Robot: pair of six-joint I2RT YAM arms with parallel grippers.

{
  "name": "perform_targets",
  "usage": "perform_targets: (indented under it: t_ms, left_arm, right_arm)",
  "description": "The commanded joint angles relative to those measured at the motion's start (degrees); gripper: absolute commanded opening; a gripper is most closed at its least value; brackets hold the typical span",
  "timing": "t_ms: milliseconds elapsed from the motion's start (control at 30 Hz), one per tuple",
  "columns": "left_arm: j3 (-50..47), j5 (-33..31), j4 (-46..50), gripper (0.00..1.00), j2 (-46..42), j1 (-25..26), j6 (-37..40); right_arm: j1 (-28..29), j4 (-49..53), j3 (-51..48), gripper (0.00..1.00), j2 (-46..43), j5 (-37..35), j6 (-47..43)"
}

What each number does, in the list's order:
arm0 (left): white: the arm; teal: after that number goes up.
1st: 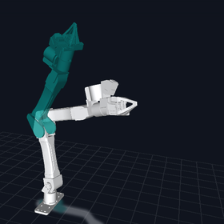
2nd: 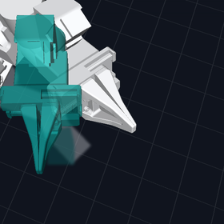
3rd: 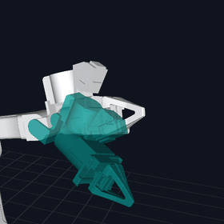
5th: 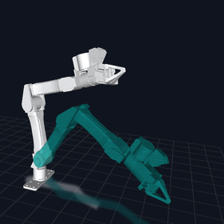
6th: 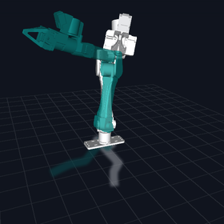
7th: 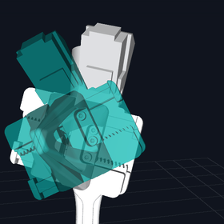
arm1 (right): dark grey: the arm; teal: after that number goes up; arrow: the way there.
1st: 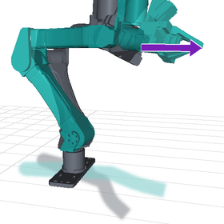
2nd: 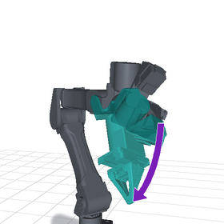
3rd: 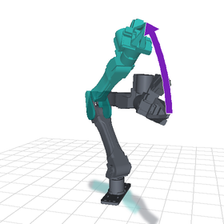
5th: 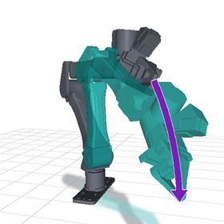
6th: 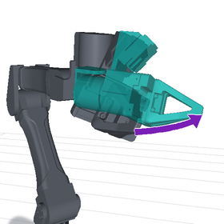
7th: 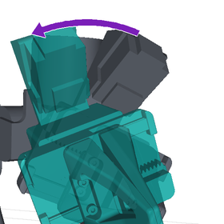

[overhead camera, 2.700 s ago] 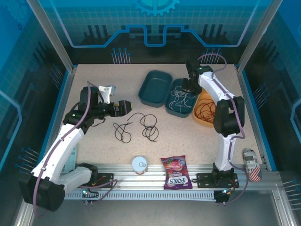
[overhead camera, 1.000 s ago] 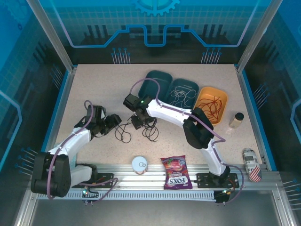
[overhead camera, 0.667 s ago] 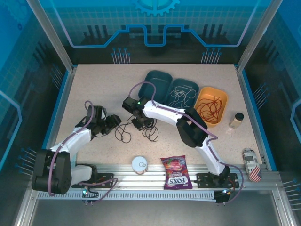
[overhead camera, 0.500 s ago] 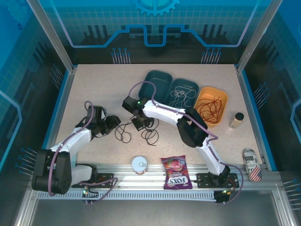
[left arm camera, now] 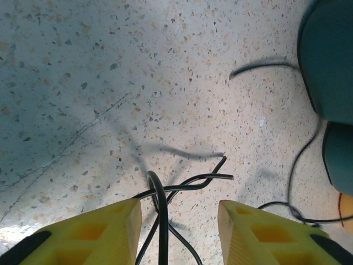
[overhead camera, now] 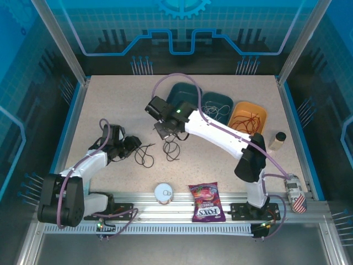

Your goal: Untangle the cables

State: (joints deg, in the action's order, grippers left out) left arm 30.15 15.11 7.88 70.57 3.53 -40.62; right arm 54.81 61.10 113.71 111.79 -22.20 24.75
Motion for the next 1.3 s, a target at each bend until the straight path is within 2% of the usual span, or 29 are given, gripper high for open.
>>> perform_targets:
  t_ms: [0,200,467,633,767,833,933,1167,1267]
  left_arm:
    - [-0.71,1.53,-0.69,0.39,0.63,-0.59,-0.51]
    - [-0.8,1.33,-0.61,0.35,0.76,-0.54,-0.2]
    - [-0.8,1.63,-1.48,0.28,1.32,-0.54,-0.25]
    - [-0.71,1.79,-1.64,0.21,1.86,-0.54,0.0]
    - [-0.62,1.88,-1.99,0.16,2.12,-0.54,-0.08]
    - [-0.62,2.05,-2.22,0.14,2.29,-0.54,-0.16]
    - [-0.44,2.11,-2.09,0.1,2.38,-0.54,-0.12]
    - [-0.01,1.98,-1.18,0.03,2.39,-0.54,0.71]
    - [0.04,1.95,-1.16,0.0,2.17,-0.54,0.61]
  right_arm:
    - [0.48,1.95,2.3,0.0,-2.23,-2.27,-1.31]
    - [2.08,3.34,8.18,0.0,-4.82,-3.04,-4.78]
    - [5.89,12.34,24.89,0.0,-1.31,-7.1,-10.34]
    - [6.89,13.4,29.94,0.0,-0.93,-5.09,-12.68]
    - [6.89,10.02,28.65,0.0,-3.34,-1.59,-13.45]
    - [6.89,5.44,24.4,0.0,-6.06,0.61,-14.51]
    - [6.85,-1.1,17.8,0.0,-10.03,1.63,-14.87]
    - [6.72,-8.95,11.28,0.0,-16.52,4.94,-15.42]
    - [6.66,-13.09,7.15,0.0,-19.94,4.17,-16.16]
